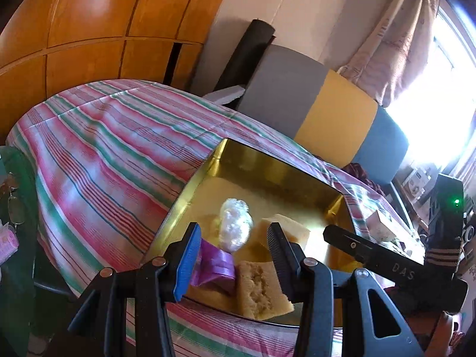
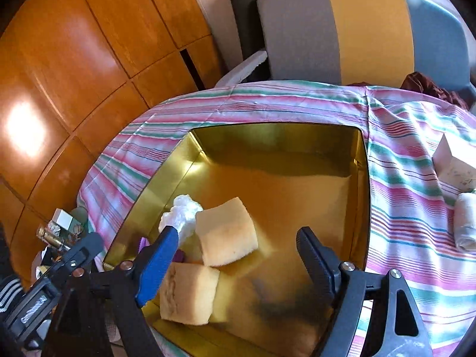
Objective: Organize objects
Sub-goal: 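Return both tools to the items and grasp a yellow sponge with the right tool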
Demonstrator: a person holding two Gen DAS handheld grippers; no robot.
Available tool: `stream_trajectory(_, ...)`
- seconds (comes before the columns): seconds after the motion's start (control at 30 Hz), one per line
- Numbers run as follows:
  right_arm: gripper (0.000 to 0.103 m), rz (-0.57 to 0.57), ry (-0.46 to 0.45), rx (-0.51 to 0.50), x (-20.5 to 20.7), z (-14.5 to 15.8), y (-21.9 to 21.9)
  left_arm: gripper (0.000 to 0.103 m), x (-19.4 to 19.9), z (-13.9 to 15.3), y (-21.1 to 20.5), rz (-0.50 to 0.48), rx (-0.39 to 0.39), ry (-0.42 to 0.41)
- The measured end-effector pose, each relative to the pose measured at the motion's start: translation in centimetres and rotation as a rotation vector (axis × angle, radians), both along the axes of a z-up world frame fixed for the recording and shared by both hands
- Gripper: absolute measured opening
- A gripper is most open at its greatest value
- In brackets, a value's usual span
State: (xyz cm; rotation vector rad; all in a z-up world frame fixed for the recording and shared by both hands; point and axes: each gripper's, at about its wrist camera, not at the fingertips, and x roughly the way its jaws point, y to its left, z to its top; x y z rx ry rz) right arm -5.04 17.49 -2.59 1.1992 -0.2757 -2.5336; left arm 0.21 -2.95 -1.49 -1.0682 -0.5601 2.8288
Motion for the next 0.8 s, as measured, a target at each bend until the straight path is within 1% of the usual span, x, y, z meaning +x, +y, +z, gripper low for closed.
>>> stream_trajectory(0.13,0.082,0.002,0.025,-0.001,1.4,0.8,0.7,0.047,0.2,0.1,1.2,-0.039,-0.024,0.003)
stream_trajectory(0.27,0.082,0.000,0.059,0.016,2.9,1.8,2.0,0.047,0.4,-0.1,2.7,-0.096,-0.036,-0.014)
stream_trajectory(0.43,0.082,-0.055,0.095,0.056,5.3,2.4,5.3,0.047,0.9,-0.2,4.8,-0.169,-0.056,-0.017)
stream_trajectory(0.5,0.082,-0.085,0.081,0.069,6.2,2.2,7.2,0.047,1.2,-0.2,5.7,-0.208,-0.061,-0.012)
stream_trajectory(0.6,0.082,-0.124,0.048,0.085,7.5,1.6,10.2,0.050,1.5,-0.2,7.0,-0.267,-0.080,-0.009)
stream_trajectory(0.8,0.082,-0.224,-0.019,0.148,9.8,-0.1,17.1,0.054,3.1,0.3,9.8,-0.371,-0.104,0.026)
